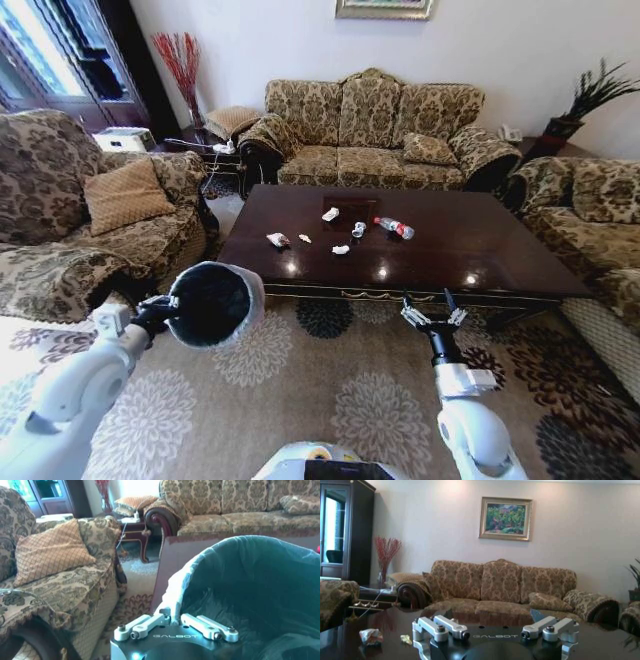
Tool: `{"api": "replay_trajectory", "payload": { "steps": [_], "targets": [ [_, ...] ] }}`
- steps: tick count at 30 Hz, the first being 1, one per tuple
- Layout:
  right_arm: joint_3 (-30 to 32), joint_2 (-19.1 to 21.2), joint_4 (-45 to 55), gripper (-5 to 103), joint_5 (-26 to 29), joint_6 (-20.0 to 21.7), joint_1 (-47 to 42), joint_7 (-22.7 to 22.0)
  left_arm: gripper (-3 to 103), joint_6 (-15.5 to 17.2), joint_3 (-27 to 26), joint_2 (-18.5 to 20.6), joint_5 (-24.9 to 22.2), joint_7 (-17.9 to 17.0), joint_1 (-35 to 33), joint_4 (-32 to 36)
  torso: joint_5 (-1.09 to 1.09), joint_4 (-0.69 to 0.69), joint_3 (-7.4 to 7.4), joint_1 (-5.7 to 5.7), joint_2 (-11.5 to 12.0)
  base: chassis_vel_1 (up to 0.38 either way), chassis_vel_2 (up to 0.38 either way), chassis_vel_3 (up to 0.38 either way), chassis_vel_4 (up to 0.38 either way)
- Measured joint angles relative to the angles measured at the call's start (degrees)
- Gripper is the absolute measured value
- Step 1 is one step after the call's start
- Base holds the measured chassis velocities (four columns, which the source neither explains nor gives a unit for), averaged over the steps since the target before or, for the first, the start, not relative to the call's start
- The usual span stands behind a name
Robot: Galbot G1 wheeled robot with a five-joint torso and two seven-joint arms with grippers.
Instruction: Move to the front of the table and place the trash on the table into the trash bin.
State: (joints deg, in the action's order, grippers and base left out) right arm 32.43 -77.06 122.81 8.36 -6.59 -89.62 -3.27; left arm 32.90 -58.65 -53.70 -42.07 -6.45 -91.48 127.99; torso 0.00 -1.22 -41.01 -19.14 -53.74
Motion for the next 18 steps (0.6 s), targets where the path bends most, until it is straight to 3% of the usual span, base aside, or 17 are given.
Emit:
{"api": "replay_trajectory", "payload": {
  "steps": [9, 18],
  "targets": [
    [-2.05, 0.27, -3.27, 100, -0.48, 1.78, 5.14, 0.12, 0, -0.51, 0.83, -0.77, -1.44, 0.10, 0.28, 3.36, 0.02, 0.00, 0.00, 0.01, 0.00, 0.004, 0.007, -0.005, -0.005],
    [-2.59, 0.57, -4.35, 100, -0.16, 1.93, 6.03, 0.07, 0, -0.98, 1.41, -2.06, -1.52, 0.26, -0.56, 5.05, 0.01, 0.00, 0.01, 0.01, 0.00, 0.127, 0.126, -0.121, -0.141]
  ]
}}
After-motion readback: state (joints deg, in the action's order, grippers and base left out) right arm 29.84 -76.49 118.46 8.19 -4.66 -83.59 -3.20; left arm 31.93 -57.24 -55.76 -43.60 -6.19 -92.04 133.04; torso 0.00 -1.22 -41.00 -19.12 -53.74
